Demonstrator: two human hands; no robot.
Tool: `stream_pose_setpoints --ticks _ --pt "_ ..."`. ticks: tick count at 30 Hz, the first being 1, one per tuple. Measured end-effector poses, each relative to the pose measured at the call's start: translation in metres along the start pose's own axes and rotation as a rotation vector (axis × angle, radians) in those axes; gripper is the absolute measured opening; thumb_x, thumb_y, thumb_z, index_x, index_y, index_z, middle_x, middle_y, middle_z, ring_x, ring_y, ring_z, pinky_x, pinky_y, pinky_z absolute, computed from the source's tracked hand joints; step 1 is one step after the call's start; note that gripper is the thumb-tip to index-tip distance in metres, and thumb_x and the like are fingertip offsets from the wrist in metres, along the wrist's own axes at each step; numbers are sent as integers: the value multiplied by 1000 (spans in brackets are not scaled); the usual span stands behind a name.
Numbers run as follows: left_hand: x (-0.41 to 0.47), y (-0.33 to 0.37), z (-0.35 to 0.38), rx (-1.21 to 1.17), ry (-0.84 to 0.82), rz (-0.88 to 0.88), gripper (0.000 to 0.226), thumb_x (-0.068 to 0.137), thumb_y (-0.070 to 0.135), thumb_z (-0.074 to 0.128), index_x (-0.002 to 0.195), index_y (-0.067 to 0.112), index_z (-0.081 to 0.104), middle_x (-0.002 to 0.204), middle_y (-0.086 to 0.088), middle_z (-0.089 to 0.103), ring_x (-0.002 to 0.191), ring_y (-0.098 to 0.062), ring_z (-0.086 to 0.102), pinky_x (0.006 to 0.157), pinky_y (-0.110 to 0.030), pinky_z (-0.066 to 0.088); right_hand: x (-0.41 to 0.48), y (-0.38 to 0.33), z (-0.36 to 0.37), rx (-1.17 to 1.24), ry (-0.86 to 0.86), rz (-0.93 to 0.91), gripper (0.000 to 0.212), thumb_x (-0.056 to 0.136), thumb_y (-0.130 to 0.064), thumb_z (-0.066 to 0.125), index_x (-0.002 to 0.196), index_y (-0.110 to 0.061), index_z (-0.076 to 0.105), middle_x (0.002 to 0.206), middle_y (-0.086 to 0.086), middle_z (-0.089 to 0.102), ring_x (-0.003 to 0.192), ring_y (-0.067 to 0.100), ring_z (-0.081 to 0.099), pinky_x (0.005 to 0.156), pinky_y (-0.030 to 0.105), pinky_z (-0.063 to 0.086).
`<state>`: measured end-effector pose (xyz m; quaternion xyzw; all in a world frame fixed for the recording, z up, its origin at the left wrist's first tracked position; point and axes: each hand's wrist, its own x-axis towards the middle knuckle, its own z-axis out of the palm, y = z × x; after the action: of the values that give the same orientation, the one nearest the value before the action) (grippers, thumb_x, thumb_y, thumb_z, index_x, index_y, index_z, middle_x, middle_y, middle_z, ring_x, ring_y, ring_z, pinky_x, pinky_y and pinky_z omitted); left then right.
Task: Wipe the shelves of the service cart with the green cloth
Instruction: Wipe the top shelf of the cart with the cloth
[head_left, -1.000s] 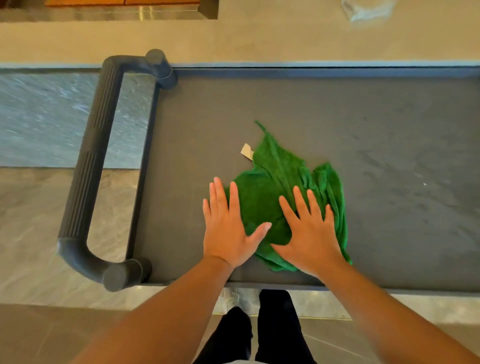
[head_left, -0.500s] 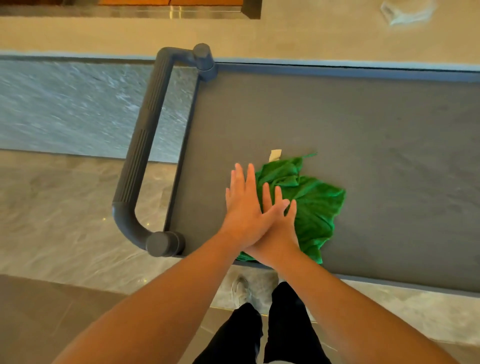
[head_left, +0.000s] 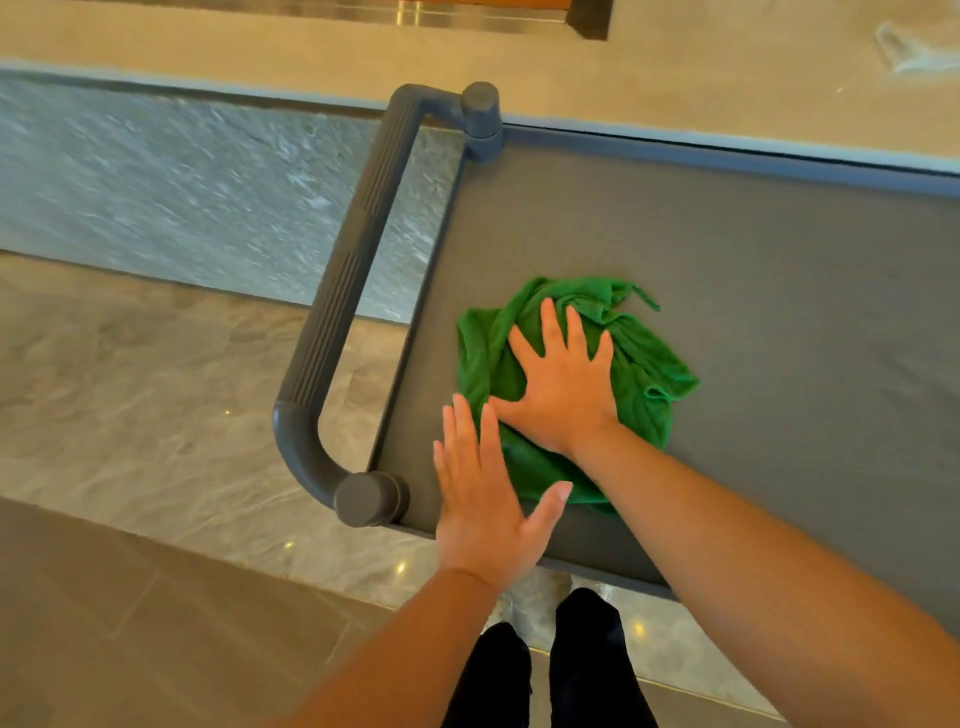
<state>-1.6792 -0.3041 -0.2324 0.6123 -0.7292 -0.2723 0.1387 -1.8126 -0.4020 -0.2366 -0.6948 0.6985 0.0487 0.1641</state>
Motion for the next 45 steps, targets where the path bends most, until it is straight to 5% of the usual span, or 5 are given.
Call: stream_pose_setpoints --ticks 16,25,34,40,45 --pt "0 -6 13 103 126 117 101 91 79 31 158 8 5 166 -16 -10 154 -34 -4 123 -42 -3 163 -7 -47 63 68 200 108 75 -92 34 160 -31 9 166 16 -10 151 42 -9 114 72 2" --pt "-1 -10 12 147 115 107 99 92 78 28 158 9 3 166 -12 -12 154 -31 -7 123 -43 -4 26 -3 -14 4 -67 -35 107 70 -94 33 157 -42 -2 166 8 -20 152 34 -17 115 71 4" --pt "4 -4 6 152 11 3 109 83 86 9 158 7 8 165 -17 -8 153 -26 -14 123 -49 -2 -122 71 -15 121 -381 269 123 70 -82 60 155 -40 -18 159 4 -38 150 30 -26 117 66 10" --pt "6 -1 8 224 -3 -40 104 87 79 24 158 6 8 165 -20 -3 153 -30 -6 123 -53 3 -192 134 -24 177 -530 517 128 75 -76 63 156 -25 -22 159 10 -36 151 33 -21 119 64 4" --pt "5 32 19 311 -116 0 121 73 92 -2 159 8 1 165 -21 -8 153 -32 -8 122 -53 3 -180 134 -17 117 -349 457 130 74 -85 52 158 -11 -13 161 21 -25 149 43 -20 121 58 -6"
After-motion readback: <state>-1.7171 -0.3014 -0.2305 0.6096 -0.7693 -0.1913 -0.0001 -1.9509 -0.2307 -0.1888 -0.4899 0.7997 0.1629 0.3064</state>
